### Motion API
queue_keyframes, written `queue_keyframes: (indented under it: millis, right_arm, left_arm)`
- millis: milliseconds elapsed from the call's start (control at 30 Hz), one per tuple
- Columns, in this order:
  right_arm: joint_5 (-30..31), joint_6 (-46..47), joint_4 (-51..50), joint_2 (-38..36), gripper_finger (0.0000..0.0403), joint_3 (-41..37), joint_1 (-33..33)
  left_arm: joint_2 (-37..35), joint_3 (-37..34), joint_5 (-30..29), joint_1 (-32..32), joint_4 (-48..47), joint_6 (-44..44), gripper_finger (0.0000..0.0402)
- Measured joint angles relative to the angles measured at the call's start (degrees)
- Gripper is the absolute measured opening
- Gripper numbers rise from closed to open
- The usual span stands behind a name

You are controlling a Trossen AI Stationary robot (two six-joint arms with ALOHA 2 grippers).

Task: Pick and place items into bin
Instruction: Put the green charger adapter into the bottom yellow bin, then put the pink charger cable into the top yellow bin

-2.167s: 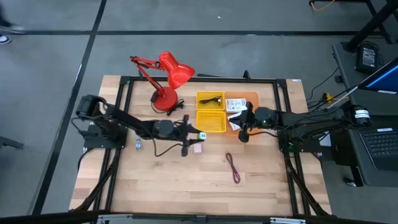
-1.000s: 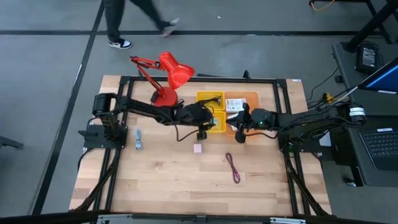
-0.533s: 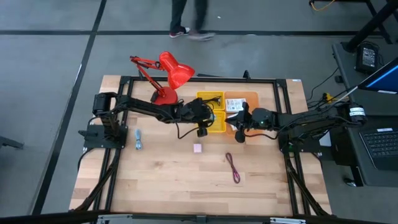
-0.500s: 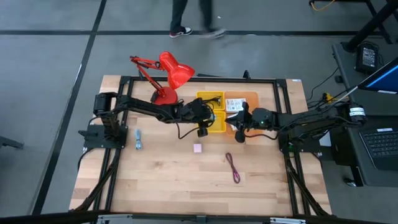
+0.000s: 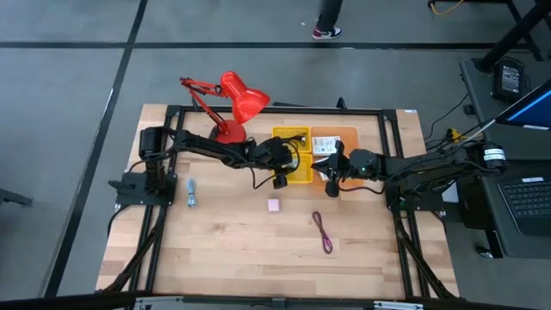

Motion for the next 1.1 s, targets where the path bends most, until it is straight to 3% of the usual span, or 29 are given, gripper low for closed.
queue_keyframes:
  millis: [667,833,1100]
  right_arm:
    - [-0.01,0.20,-0.06,0.00,0.0010,0.00,-0.01]
    - [0.00,0.20,-0.06,0.00,0.0010,0.00,-0.03]
    - [0.00,0.22,-0.08,0.00,0.0010,0.00,-0.03]
  left_arm:
    - [-0.06,-0.07,-0.66,-0.10,-0.01,0.51,0.0196]
    - [-2.13,-0.15,-0.50,-1.16,3.00,3.11,0.0186]
    - [-6.40,-0.15,-0.20,-4.99,0.09,5.73,0.0147]
